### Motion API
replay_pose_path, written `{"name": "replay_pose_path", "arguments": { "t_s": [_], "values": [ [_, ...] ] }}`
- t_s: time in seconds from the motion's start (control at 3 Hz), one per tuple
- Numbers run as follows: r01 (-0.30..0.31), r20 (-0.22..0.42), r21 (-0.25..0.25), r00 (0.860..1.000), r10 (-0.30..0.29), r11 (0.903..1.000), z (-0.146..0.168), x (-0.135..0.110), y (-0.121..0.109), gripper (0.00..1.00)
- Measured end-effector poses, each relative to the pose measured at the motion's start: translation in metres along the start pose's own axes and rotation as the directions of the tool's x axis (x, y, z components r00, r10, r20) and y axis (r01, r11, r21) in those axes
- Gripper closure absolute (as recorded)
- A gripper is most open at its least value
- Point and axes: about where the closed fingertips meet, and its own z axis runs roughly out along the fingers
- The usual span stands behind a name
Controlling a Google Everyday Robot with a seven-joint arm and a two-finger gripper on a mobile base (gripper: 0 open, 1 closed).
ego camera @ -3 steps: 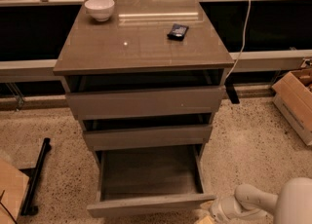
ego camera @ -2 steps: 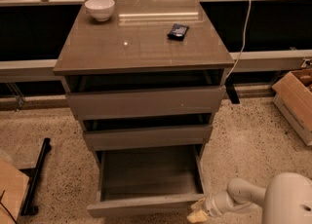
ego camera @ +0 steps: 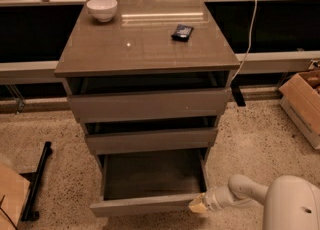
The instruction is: Close bottom drawer
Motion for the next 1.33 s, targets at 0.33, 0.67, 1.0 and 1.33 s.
{"name": "replay_pose_path", "arguments": {
  "t_s": [0.33,0.67,1.0,1.33],
  "values": [
    [0.019,0.021,0.024,1.0,-0.02,0.9995,0.004,-0.017,-0.021,1.0],
    [0.019,0.021,0.024,1.0,-0.02,0.9995,0.004,-0.017,-0.021,1.0],
    [0.047,0.063,0.048,0.997,-0.05,0.9977,0.011,-0.03,-0.033,1.0],
    [0.078,0.094,0.073,0.992,-0.085,0.9942,0.019,-0.045,-0.045,1.0]
  ]
}}
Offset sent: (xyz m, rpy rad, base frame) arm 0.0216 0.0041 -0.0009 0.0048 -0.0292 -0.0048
